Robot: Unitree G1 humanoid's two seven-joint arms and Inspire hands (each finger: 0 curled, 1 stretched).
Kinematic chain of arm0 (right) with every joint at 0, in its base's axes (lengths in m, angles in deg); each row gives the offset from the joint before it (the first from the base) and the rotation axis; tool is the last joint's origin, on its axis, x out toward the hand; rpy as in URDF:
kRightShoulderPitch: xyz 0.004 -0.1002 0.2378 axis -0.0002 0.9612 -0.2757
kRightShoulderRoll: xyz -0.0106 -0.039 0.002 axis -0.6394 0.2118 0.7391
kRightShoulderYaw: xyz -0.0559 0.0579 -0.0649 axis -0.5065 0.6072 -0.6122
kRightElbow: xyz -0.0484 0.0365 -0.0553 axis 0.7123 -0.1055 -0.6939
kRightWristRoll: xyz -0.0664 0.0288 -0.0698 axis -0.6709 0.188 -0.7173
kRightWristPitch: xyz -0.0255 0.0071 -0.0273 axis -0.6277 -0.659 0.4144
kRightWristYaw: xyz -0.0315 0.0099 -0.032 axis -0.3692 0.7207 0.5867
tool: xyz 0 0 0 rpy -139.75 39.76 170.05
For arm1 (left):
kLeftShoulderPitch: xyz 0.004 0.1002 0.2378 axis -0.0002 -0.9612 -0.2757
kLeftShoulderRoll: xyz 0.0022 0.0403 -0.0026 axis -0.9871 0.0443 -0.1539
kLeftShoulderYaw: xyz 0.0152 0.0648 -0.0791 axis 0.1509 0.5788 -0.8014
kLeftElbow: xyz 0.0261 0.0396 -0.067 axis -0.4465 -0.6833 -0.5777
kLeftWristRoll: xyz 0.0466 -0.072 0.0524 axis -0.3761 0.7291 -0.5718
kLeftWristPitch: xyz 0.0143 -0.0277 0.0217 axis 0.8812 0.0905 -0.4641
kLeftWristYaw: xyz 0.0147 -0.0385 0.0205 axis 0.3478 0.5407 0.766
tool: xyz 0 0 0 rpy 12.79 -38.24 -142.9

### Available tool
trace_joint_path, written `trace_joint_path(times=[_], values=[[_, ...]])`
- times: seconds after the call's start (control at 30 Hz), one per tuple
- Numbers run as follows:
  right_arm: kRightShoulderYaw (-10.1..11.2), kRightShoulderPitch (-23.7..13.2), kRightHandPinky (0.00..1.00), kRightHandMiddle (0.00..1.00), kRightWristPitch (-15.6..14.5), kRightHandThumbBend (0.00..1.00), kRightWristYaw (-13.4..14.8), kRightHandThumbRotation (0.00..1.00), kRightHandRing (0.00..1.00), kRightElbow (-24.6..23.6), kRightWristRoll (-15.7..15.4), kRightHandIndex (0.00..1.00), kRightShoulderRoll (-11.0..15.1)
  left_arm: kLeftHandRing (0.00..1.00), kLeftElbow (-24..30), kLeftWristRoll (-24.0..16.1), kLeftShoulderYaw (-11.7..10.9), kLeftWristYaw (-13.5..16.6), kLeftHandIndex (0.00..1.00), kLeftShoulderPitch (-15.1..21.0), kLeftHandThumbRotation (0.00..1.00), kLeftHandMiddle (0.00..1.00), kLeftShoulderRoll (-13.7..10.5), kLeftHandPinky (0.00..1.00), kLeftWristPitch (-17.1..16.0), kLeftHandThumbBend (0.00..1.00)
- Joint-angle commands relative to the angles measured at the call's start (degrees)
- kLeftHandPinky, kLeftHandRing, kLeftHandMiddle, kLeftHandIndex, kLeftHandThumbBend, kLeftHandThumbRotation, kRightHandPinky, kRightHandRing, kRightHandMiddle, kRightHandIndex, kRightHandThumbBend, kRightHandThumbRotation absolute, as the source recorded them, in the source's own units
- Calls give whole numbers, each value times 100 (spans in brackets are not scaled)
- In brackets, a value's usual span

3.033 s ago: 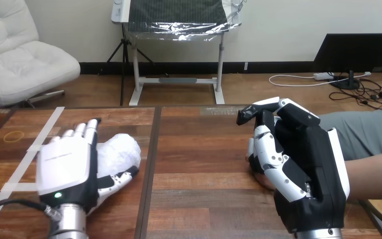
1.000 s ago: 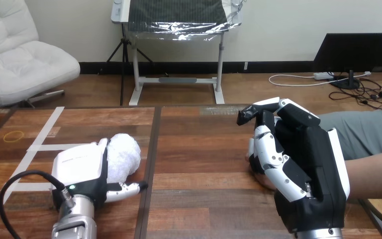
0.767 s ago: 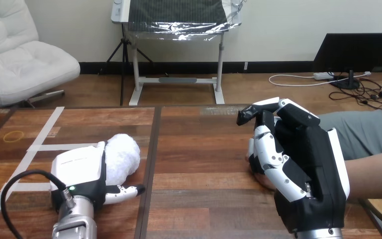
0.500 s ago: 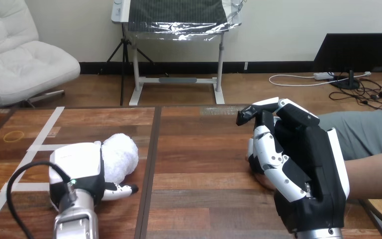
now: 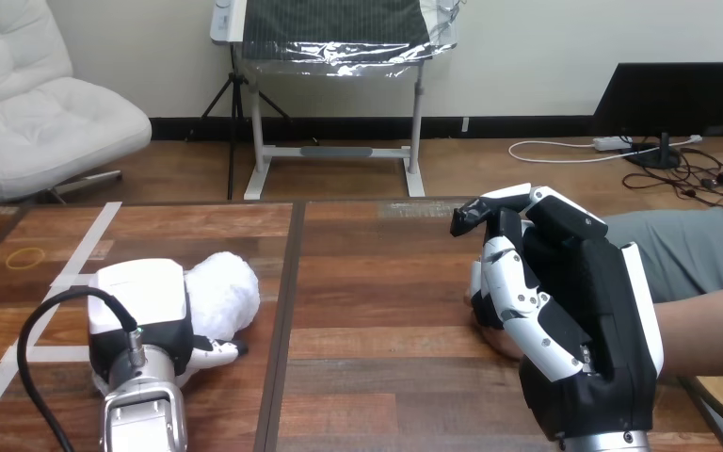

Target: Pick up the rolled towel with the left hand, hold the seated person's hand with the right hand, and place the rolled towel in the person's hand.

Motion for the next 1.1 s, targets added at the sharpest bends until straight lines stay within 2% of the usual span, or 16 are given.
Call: trace_joint_path(times=[0.0, 0.2, 0.27, 0.4, 0.5, 0.53, 0.67, 0.87, 1.07], values=[[105, -153, 0, 0, 158, 0, -30, 0, 0, -196, 45, 0, -280, 59, -279, -22, 77, 40, 76, 296, 56, 66, -72, 56, 70, 75], [112, -146, 0, 0, 170, 0, -29, 0, 0, -207, 38, 0, -283, 50, -592, -58, 135, 34, 73, 420, 48, 58, -95, 47, 164, 71], [116, -145, 0, 0, 175, 0, -29, 0, 0, -206, 32, 0, -280, 48, -658, -36, 135, 59, 72, 449, 42, 55, -89, 44, 185, 69], [123, -137, 0, 0, 177, 0, -22, 0, 0, -210, 7, 0, -274, 42, -802, 96, 91, 141, 71, 505, 36, 50, -83, 39, 158, 66], [120, -131, 0, 0, 176, 0, -11, 0, 0, -220, -14, 0, -278, 35, -871, 190, 61, 215, 71, 525, 30, 45, -86, 32, 125, 65], [118, -130, 0, 0, 174, 0, -7, 0, 0, -223, -18, 0, -281, 31, -891, 226, 50, 245, 71, 530, 25, 40, -84, 27, 115, 64], [112, -126, 0, 0, 172, 0, -7, 0, 0, -226, 14, 0, -293, 24, -966, 433, -11, 391, 71, 547, 17, 35, -76, 20, 60, 63], [74, -99, 0, 0, 133, 0, -23, 0, 0, -259, 203, 0, -327, 20, -1033, 731, -53, 581, 66, 540, 7, 31, -127, 16, -84, 64], [21, -99, 0, 0, 77, 0, -12, 0, 0, -286, 345, 0, -352, 20, -1061, 952, -67, 966, 62, 470, 2, 31, -176, 16, -266, 66]])
